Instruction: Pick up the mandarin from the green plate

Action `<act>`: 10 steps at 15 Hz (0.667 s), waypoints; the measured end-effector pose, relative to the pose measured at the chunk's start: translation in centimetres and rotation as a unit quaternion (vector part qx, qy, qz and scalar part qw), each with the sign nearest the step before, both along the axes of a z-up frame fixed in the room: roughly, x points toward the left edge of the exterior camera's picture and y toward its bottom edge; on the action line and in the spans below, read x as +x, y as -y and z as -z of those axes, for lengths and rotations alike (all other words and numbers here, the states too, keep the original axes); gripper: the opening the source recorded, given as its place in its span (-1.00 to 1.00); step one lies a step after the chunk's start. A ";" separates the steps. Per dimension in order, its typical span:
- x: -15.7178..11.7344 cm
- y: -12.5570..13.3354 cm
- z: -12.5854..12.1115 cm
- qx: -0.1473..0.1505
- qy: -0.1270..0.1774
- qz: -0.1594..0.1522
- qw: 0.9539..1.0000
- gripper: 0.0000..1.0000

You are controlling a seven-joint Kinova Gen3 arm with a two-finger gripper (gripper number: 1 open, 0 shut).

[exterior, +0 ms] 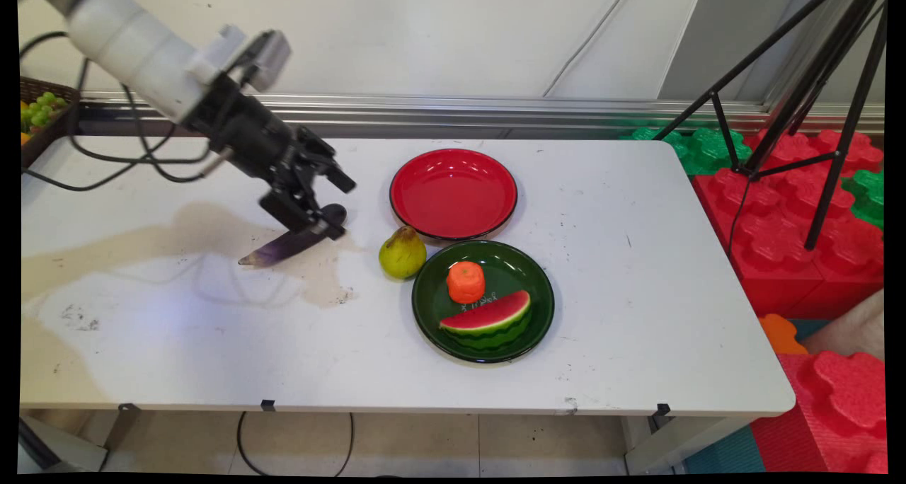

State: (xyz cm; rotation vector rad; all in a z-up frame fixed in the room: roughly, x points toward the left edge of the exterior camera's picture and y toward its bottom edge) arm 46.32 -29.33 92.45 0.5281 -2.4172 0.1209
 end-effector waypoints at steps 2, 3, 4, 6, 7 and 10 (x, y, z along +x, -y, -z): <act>-1.7 1.0 1.3 0.001 0.005 0.012 1.000 1.00; -2.4 1.5 1.8 0.002 0.007 0.017 1.000 1.00; -3.2 1.9 2.4 0.003 0.009 0.022 1.000 1.00; -4.8 2.8 3.6 0.005 0.012 0.031 0.999 1.00; -5.5 3.2 4.2 0.006 0.014 0.034 0.999 1.00; -8.0 4.7 6.1 0.010 0.020 0.043 0.999 1.00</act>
